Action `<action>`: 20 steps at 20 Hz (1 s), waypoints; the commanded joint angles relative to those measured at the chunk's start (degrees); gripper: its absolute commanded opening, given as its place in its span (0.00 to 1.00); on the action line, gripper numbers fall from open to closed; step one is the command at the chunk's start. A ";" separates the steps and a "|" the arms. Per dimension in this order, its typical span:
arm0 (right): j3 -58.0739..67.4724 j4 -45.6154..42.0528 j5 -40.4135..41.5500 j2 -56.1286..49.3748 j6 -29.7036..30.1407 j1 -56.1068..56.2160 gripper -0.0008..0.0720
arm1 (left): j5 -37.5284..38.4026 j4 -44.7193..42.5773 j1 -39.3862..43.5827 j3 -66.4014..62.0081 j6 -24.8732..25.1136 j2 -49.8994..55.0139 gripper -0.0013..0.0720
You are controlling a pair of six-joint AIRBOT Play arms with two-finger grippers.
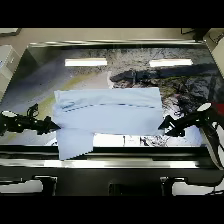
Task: Fold the clothes and pants, and hang the long-sleeved shirts on hangers.
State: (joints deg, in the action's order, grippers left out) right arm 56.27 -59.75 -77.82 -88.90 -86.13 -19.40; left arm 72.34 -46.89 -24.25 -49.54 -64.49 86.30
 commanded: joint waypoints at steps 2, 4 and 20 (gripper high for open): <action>-0.11 -1.53 2.89 -0.63 -1.27 4.48 0.37 | 0.28 0.02 -0.07 -0.02 -0.55 -0.48 0.05; 0.31 -1.25 1.03 -0.04 -0.74 5.42 0.07 | 1.33 0.02 -0.07 -0.66 -0.63 -0.57 0.05; 51.93 -18.03 15.76 46.29 2.82 5.25 0.07 | -16.11 3.80 -0.07 -50.66 -1.07 -48.54 0.05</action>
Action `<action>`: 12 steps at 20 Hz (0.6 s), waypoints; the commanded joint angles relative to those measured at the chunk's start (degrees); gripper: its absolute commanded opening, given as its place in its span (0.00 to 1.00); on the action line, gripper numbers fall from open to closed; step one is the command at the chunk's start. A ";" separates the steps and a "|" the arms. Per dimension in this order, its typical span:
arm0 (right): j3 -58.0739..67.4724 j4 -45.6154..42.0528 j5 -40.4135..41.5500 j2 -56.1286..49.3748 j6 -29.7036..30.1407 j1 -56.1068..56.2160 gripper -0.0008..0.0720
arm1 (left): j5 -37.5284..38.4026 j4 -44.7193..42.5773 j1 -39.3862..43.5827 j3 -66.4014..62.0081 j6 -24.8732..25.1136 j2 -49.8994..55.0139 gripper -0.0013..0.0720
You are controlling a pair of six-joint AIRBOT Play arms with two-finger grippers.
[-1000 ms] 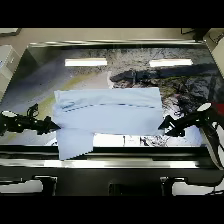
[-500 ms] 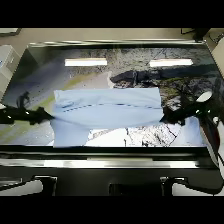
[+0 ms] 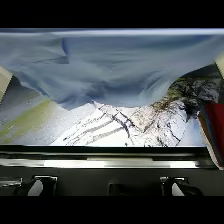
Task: Fold the clothes and pants, and hang the long-sleeved shirts on hangers.
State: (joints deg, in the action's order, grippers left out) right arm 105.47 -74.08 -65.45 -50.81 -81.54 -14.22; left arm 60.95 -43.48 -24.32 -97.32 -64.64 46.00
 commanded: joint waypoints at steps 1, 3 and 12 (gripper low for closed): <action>2.82 -5.38 4.59 10.19 -3.48 0.07 0.07 | -6.54 -0.42 0.00 -3.65 -0.96 -10.19 0.05; 3.21 -8.00 4.00 12.55 -5.44 0.07 0.07 | -5.86 -4.48 0.00 -7.23 -5.16 -11.47 0.05; 3.17 -7.93 -16.72 0.72 -9.11 0.09 0.07 | 17.64 -6.86 0.20 -9.42 -14.08 1.66 0.05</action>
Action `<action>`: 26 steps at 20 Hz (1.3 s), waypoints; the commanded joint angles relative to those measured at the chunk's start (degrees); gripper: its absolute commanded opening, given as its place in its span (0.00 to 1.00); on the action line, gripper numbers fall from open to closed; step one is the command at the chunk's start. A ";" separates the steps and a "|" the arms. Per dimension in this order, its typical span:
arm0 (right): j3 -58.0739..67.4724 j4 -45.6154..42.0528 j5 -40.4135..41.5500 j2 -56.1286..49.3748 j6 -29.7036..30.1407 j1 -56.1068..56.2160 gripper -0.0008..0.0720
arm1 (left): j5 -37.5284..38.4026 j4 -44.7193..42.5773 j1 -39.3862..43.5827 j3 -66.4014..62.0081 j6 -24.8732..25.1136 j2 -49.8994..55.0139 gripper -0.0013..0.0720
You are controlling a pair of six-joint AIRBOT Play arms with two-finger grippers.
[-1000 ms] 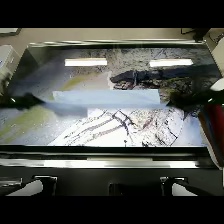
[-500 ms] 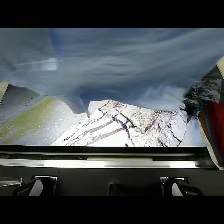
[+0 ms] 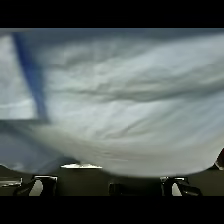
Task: Fold the clothes and pants, and hang the long-sleeved shirts on hangers.
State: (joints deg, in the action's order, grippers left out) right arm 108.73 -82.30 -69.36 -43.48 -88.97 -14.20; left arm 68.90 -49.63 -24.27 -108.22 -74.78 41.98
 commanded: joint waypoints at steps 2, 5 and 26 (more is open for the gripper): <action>-2.08 5.20 -23.76 -17.20 -0.66 0.42 0.06 | 11.19 -0.96 2.03 9.16 -4.74 12.13 0.05; -9.18 1.84 -25.86 -32.28 -0.92 6.45 0.06 | 9.53 -1.27 7.30 25.92 -2.54 21.24 0.05; -13.51 0.50 29.81 -63.56 -19.76 10.45 0.07 | -32.24 5.16 20.70 20.22 0.57 62.84 0.05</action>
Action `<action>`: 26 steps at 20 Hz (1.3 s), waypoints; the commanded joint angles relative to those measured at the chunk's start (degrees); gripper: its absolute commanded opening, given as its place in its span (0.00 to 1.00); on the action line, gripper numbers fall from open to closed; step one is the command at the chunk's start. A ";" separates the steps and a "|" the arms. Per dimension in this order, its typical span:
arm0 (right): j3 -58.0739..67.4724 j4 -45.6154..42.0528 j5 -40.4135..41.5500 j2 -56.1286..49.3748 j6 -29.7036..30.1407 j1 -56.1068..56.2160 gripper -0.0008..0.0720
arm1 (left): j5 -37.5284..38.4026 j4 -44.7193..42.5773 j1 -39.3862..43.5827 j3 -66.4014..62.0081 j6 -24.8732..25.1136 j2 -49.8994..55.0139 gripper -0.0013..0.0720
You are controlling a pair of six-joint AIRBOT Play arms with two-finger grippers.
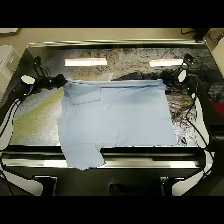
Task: Fold the clothes and pants, and hang the long-sleeved shirts on hangers.
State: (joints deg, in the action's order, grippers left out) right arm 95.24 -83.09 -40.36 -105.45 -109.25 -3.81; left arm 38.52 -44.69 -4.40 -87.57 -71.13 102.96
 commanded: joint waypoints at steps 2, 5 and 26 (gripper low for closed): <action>0.55 1.90 -0.42 -1.38 0.37 -0.28 0.07 | 0.00 1.90 0.87 -0.61 -3.43 1.79 0.05; 4.44 1.60 -5.90 1.53 1.68 -2.86 0.07 | 9.14 1.57 -1.05 -3.43 -0.92 -1.14 0.05; -5.99 -0.09 -42.95 3.69 15.67 -7.41 0.07 | 37.11 -13.92 -0.92 13.49 -8.04 -6.78 0.05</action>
State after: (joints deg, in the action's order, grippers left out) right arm 89.43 -82.72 -81.36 -100.99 -93.80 -11.20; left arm 76.95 -58.02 -5.41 -74.83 -78.91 96.20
